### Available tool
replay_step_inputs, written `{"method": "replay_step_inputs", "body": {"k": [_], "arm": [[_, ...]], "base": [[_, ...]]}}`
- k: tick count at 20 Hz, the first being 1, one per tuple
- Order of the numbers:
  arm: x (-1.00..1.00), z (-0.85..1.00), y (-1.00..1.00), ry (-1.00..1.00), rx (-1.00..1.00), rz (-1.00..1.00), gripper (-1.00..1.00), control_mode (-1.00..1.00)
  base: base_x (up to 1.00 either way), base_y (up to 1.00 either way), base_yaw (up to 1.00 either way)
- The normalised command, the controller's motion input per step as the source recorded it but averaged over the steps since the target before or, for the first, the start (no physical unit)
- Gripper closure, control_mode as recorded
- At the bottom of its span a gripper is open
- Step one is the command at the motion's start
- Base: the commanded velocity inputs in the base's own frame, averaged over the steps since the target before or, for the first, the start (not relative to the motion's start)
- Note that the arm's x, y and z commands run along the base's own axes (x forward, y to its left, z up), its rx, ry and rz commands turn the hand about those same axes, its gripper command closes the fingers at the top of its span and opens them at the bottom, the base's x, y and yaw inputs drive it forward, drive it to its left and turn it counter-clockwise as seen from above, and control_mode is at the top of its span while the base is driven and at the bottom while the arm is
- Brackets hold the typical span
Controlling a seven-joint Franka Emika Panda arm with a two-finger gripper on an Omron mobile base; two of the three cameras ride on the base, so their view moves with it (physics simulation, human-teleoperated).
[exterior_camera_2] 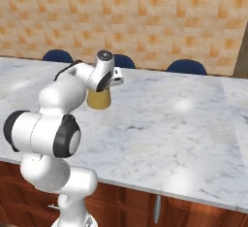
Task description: Place the pitcher and cup on the dining counter for serving.
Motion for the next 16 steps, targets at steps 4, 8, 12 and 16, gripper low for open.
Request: {"method": "replay_step_inputs", "body": {"k": [4, 8, 12, 16], "arm": [[1.0, -0.3, 0.38, 0.1, -0.14, 0.0, 1.0, -1.0], [0.84, -0.63, 0.31, 0.13, -0.12, 0.0, 1.0, -1.0], [0.36, -0.82, 0.15, 0.09, -0.06, 0.0, 1.0, -1.0], [0.29, -0.61, 0.09, 0.0, 0.0, 0.0, 1.0, -1.0]], "base": [[0.0, 0.0, 0.0], [0.0, 0.0, 0.0], [0.0, 0.0, 0.0], [0.0, 0.0, 0.0]]}}
